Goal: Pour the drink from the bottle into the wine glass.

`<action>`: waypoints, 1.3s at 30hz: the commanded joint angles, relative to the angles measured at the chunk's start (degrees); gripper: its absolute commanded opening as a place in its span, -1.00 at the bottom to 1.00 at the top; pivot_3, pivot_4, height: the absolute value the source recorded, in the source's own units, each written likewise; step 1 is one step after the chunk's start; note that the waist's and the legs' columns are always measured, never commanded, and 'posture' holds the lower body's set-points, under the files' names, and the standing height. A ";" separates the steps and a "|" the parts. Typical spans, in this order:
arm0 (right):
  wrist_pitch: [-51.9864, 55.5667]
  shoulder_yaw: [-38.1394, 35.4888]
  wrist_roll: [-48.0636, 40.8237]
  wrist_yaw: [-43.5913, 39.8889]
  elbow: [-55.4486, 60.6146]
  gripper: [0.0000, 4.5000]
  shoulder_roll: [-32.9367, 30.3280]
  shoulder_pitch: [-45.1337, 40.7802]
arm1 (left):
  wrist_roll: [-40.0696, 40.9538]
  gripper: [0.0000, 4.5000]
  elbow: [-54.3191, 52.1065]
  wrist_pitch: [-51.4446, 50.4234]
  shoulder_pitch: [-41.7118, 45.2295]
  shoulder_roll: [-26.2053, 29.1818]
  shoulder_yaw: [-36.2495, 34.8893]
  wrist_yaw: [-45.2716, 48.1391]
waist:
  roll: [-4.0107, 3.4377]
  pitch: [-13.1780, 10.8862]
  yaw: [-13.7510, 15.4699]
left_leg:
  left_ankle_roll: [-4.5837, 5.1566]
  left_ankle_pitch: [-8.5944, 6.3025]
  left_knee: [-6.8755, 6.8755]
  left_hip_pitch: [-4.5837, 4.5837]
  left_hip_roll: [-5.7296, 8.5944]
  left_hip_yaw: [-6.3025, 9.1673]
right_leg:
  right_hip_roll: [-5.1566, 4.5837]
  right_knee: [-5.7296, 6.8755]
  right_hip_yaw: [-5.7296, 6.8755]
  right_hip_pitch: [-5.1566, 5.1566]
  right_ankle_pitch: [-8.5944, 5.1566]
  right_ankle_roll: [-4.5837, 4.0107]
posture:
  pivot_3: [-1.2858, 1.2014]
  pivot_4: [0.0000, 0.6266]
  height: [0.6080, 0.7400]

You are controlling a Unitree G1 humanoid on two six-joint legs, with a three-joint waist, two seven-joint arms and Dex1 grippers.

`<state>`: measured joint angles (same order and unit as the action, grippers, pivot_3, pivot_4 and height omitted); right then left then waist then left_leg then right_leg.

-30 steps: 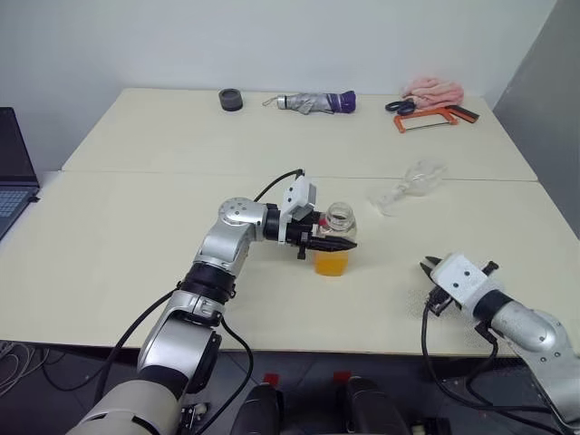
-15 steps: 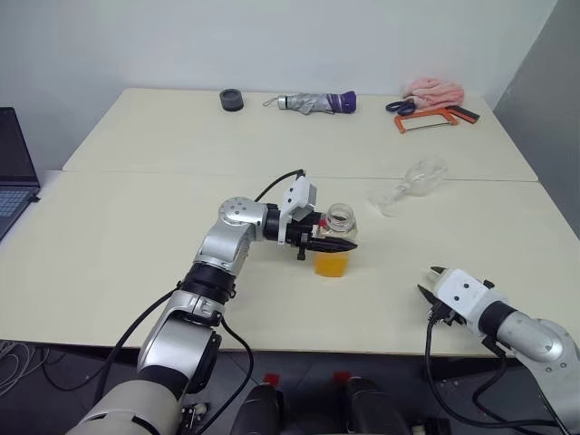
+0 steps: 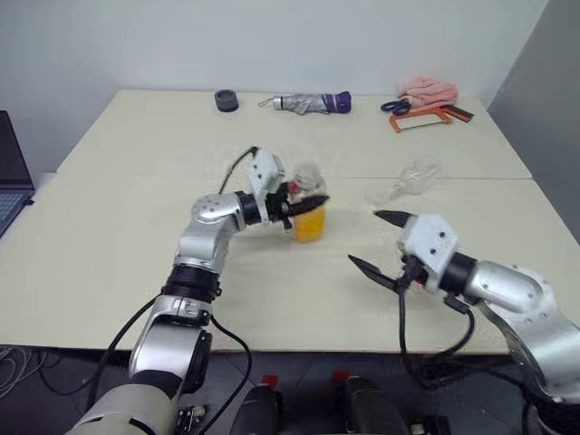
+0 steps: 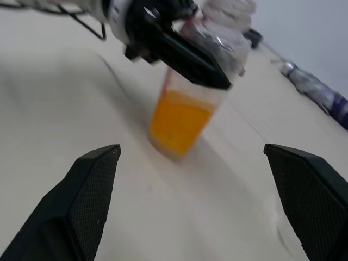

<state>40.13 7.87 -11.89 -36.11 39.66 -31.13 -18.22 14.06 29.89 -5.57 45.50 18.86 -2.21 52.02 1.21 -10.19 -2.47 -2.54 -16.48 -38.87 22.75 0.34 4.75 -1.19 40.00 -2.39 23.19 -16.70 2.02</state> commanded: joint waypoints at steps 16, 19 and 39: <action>-5.22 14.70 6.40 3.59 -23.69 1.00 17.67 -20.25 | -4.44 -0.24 13.49 2.52 2.29 5.92 -11.47 -32.94 | 0.03 0.05 0.38 | -0.23 0.13 -0.01 0.04 0.08 -0.01 | -0.22 0.05 0.04 0.10 0.02 -0.01 | 0.03 -0.52 1.00; -5.35 14.99 6.71 3.26 -24.04 1.00 18.25 -20.41 | -2.99 0.19 14.40 1.02 2.61 5.25 -12.38 -33.51 | 0.02 0.06 0.23 | -0.22 0.12 0.00 0.01 0.08 -0.02 | -0.15 0.08 0.05 0.10 0.02 -0.01 | 0.03 -0.52 1.00; -3.82 13.26 6.19 3.06 -19.19 1.00 14.30 -13.73 | -4.42 1.00 0.15 -0.31 -9.25 1.14 -10.12 -36.53 | 0.03 0.06 0.13 | -0.22 0.12 0.02 0.09 0.02 -0.01 | -0.24 0.08 0.04 0.18 0.02 -0.02 | 0.03 -0.52 1.00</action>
<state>36.61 23.00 -5.38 -32.82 17.44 -16.70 -31.88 10.04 33.56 -5.94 36.49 20.06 -12.66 16.65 1.24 -10.13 -2.35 -2.76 -16.35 -38.84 22.84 0.35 4.75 -1.43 40.08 -2.35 23.37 -16.68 2.01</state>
